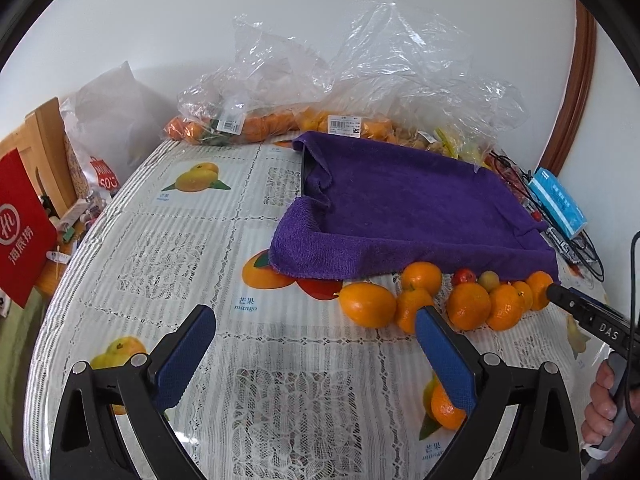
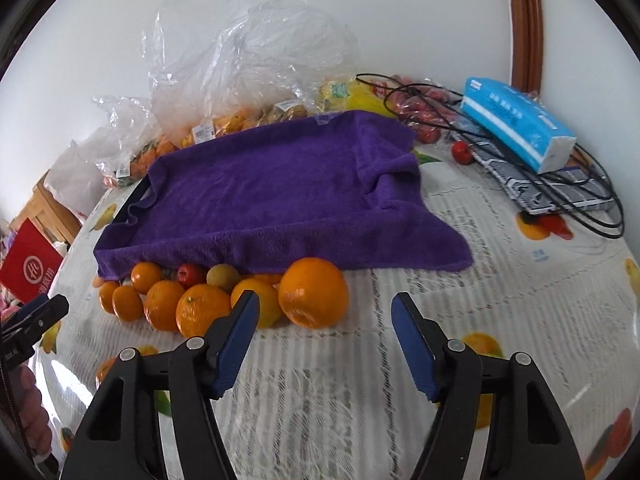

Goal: Organize fruits
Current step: 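Move both open tools toward the row of oranges beside the towel, then grasp a large orange with the right tool while the left tool grasps a small orange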

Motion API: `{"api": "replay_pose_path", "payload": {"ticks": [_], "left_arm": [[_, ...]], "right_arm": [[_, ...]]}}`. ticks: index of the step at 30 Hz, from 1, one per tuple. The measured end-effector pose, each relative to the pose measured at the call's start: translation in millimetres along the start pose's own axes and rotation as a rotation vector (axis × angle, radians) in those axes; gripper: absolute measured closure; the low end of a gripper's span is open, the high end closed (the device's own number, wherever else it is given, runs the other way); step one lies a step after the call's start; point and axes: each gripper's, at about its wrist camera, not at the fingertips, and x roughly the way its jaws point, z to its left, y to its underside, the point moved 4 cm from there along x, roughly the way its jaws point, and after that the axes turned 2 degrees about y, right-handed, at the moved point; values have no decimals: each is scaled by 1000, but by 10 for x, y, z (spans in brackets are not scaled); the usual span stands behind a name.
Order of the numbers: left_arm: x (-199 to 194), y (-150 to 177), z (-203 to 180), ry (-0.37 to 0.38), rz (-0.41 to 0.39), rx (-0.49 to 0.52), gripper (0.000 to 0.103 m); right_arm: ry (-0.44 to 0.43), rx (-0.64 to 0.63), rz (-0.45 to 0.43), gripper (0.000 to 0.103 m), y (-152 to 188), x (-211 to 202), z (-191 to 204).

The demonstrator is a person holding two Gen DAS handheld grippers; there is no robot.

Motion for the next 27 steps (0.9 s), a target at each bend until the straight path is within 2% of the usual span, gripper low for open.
{"api": "replay_pose_path", "payload": {"ticks": [2, 5, 10, 19, 21, 24, 27], "left_arm": [[34, -3, 28, 8, 7, -9, 3], [84, 12, 42, 5, 17, -4, 3], [163, 35, 23, -2, 25, 18, 3], [329, 0, -73, -10, 54, 55, 7], [388, -3, -76, -10, 70, 55, 14], [449, -6, -84, 17, 83, 34, 20], [503, -1, -122, 57, 91, 24, 28]], "right_arm": [[-6, 3, 17, 36, -28, 101, 15], [-13, 8, 37, 50, -40, 215, -4], [-59, 37, 39, 50, -42, 233, -90], [-43, 6, 30, 47, -105, 309, -68], [-46, -2, 35, 47, -112, 317, -76], [-41, -9, 29, 59, -117, 270, -90], [-10, -20, 23, 59, -111, 229, -129]]}}
